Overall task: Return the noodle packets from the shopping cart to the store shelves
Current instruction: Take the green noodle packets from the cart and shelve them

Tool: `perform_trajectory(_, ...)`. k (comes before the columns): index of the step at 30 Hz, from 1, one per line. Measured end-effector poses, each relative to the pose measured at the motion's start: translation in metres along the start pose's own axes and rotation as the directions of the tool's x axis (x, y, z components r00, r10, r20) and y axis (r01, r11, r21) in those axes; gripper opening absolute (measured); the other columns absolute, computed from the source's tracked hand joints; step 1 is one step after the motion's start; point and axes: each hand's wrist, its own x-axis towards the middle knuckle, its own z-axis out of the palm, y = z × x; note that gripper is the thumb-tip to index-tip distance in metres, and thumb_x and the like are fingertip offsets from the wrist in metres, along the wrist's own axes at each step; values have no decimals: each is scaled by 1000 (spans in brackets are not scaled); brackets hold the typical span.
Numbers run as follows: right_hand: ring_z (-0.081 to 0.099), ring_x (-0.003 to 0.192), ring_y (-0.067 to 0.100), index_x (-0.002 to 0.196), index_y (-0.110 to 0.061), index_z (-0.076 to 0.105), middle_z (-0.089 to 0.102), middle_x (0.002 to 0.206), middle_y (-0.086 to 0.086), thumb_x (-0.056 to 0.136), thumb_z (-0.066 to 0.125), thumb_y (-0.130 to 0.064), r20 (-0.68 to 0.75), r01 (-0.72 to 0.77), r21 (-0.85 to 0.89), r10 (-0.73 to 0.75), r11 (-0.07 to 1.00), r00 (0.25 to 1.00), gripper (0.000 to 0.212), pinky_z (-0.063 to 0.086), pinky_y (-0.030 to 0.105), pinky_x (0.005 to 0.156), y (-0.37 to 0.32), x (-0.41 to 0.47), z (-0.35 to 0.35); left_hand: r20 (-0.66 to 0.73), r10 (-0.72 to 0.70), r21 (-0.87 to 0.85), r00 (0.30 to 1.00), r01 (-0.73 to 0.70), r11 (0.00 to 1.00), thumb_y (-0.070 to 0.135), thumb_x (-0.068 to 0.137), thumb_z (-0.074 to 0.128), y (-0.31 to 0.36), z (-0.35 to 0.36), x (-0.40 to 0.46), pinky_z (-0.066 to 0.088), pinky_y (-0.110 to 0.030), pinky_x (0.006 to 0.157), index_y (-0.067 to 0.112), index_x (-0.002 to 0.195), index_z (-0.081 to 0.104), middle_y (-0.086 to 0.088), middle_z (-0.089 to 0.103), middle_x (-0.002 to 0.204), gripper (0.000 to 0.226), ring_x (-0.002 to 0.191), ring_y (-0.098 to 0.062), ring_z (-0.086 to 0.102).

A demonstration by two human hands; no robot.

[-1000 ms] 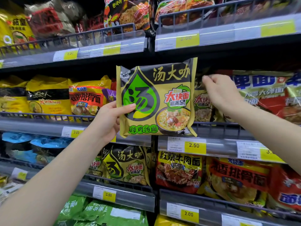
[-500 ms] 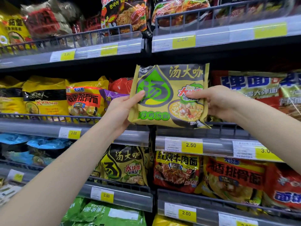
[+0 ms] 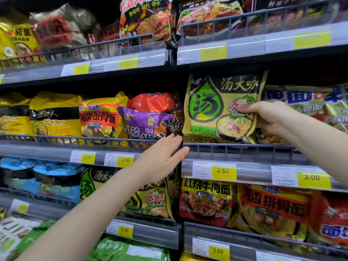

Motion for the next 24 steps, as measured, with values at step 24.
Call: perform_trajectory(24,42,56,16,70,-5,41,43,65,5,71,76,-49,-44,144,-869,-362,474,931,56,27,25,46,9,-18,25,32,-28,4,999,28,1000,48,96,26,2,-14,0,21,-23,109,17,142,39,1,38,149,57,142,-9,23)
